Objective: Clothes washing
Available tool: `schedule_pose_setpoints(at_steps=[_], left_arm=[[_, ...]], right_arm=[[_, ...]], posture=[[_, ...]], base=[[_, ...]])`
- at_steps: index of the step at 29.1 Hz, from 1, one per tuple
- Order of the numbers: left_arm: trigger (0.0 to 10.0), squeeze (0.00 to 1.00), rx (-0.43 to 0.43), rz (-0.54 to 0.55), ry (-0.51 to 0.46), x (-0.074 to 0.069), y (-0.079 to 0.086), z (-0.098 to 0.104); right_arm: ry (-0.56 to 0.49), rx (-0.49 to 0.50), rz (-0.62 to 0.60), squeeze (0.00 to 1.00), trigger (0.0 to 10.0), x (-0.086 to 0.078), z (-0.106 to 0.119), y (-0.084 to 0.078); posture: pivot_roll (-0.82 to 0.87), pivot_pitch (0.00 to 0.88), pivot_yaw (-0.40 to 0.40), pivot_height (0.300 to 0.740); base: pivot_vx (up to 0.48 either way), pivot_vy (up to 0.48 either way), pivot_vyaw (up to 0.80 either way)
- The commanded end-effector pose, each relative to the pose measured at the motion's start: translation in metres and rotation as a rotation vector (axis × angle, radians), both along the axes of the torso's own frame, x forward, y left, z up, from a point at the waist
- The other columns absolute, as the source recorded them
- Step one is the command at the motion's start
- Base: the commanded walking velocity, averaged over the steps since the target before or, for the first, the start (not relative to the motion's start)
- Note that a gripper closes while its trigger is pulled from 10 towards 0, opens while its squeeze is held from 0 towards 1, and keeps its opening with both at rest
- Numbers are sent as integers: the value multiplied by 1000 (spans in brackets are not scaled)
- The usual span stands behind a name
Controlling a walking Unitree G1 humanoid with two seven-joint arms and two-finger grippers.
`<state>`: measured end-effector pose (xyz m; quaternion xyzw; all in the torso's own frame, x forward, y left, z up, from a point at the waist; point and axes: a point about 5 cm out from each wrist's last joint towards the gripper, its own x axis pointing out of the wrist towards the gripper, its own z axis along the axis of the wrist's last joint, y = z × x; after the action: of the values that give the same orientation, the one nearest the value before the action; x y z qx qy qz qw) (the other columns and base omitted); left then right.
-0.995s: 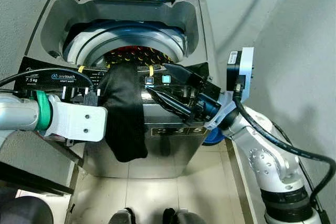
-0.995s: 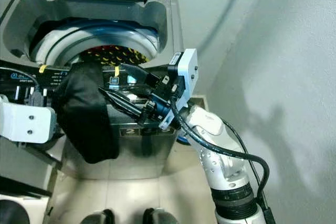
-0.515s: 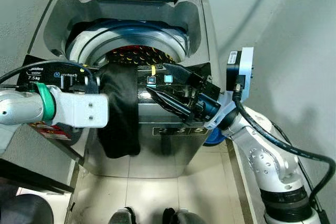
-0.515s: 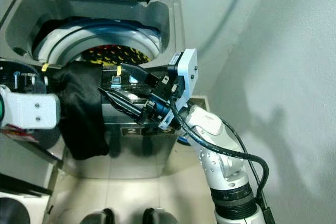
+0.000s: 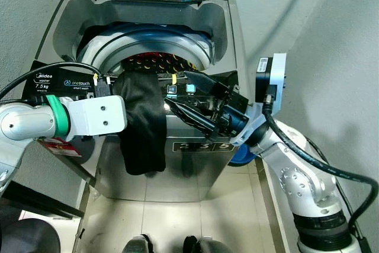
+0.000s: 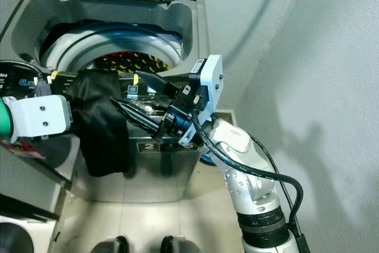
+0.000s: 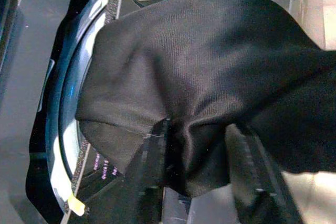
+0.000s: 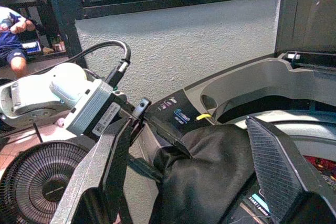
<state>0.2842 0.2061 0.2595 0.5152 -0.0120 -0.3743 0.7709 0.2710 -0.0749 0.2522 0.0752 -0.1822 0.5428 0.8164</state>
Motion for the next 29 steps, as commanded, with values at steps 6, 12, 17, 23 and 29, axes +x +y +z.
schedule_pose_setpoints(at_steps=[6,12,17,23,29], left_arm=[[0,0,-30,59,18,3,9,0],[0,0,-87,61,-118,12,6,22],[10000,0,-196,113,-516,36,10,85],[10000,0,-227,140,-637,45,13,106],[10000,0,-286,307,-784,78,25,133]], right_arm=[[-15,-7,7,0,10000,-1,1,2],[-18,-9,8,0,10000,-1,1,2],[-22,-10,11,0,10000,0,2,2],[-24,-9,12,0,10000,0,3,3],[-33,-7,8,0,10000,-2,5,2]], posture=[[112,143,-2,740],[110,136,-4,740],[104,129,-4,740],[100,128,-3,740],[77,131,6,740]], base=[[0,0,0],[0,0,0],[0,0,0],[0,0,0],[0,0,0]])
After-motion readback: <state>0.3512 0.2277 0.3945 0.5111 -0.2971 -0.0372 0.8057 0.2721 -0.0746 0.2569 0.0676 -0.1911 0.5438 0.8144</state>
